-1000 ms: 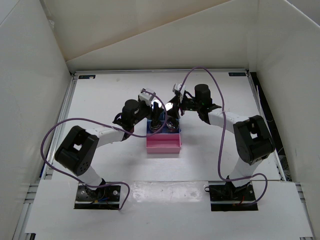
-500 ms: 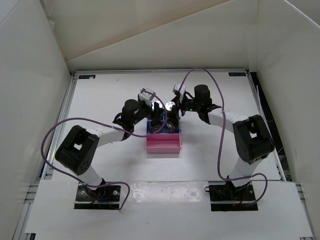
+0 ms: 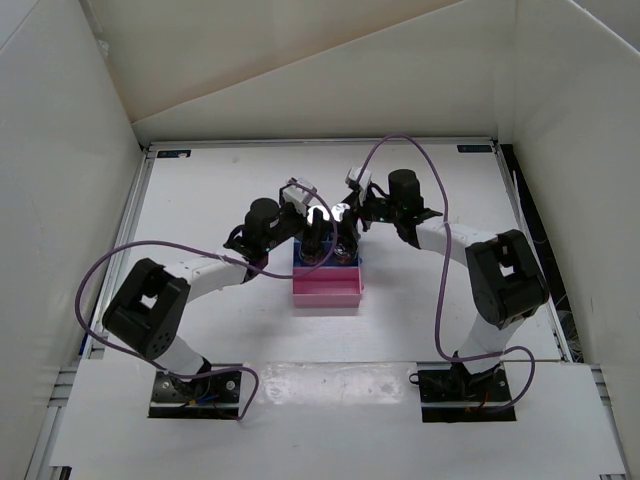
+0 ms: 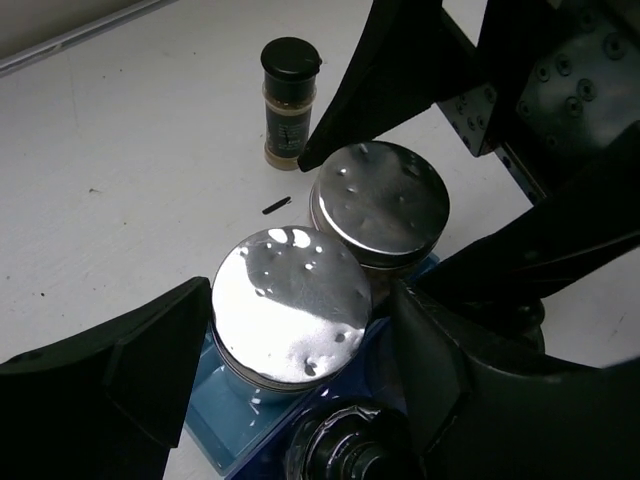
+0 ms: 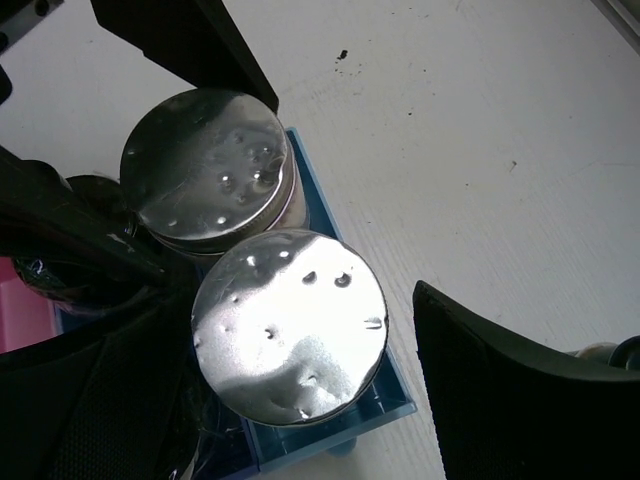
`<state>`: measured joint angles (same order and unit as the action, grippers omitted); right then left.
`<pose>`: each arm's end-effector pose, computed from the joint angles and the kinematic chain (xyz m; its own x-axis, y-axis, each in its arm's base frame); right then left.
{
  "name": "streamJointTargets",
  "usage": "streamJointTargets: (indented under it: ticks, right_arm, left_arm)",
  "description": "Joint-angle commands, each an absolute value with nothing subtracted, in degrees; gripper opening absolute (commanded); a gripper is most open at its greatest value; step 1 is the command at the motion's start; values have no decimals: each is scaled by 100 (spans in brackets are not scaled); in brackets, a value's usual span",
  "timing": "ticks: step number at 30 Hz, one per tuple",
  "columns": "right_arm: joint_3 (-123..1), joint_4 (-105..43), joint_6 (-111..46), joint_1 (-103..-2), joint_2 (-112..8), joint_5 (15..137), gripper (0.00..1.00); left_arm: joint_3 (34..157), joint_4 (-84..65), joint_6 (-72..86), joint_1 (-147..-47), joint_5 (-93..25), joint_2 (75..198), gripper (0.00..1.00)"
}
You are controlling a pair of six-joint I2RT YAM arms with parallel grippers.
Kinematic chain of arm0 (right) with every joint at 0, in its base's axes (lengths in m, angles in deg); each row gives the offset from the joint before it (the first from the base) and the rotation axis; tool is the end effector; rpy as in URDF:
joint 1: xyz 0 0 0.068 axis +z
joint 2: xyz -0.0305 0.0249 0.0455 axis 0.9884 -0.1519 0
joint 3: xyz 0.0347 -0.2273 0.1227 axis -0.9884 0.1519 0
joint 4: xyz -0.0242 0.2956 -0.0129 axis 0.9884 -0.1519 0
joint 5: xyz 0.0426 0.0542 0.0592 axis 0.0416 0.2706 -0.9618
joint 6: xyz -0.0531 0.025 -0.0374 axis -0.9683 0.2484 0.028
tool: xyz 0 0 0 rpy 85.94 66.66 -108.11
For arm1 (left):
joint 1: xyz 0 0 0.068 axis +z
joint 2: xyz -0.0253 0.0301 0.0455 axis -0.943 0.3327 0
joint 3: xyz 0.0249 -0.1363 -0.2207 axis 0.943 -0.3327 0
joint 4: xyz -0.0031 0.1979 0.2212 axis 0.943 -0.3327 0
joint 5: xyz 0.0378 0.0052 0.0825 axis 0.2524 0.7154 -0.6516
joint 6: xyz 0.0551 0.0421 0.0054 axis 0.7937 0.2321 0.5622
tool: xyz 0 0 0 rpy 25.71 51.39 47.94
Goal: Organize the condiment bottles
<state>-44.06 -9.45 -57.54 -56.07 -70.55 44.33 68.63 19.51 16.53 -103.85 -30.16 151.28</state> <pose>0.3695 0.2139 0.1807 -0.0187 -0.2774 -0.9606 -0.9246 0.3705 -0.0890 0.3179 -0.2229 0.1782 -0.2284 0.1016 -0.9682 0.6968 0.7116 -0.0898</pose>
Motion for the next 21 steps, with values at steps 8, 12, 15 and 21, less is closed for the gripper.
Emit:
streamJointTargets:
  ticks: [8,12,15,21]
  right_arm:
    - [-4967,-953,-5695,-5674,-6554,4492,89]
    - [-5047,-1032,-5712,-5692,-6474,4493,89]
    - [-5099,-1137,-5791,-5762,-6325,4623,89]
    - [-5188,-1366,-5879,-6148,-6316,4888,89]
  left_arm:
    - [7402,1513,2268,-10546,-3170,14325,83]
    - [7499,1487,2347,-10546,-3206,14289,83]
    - [7691,1443,2365,-10537,-3118,14394,83]
    - [8062,1267,2321,-10476,-3083,14711,84]
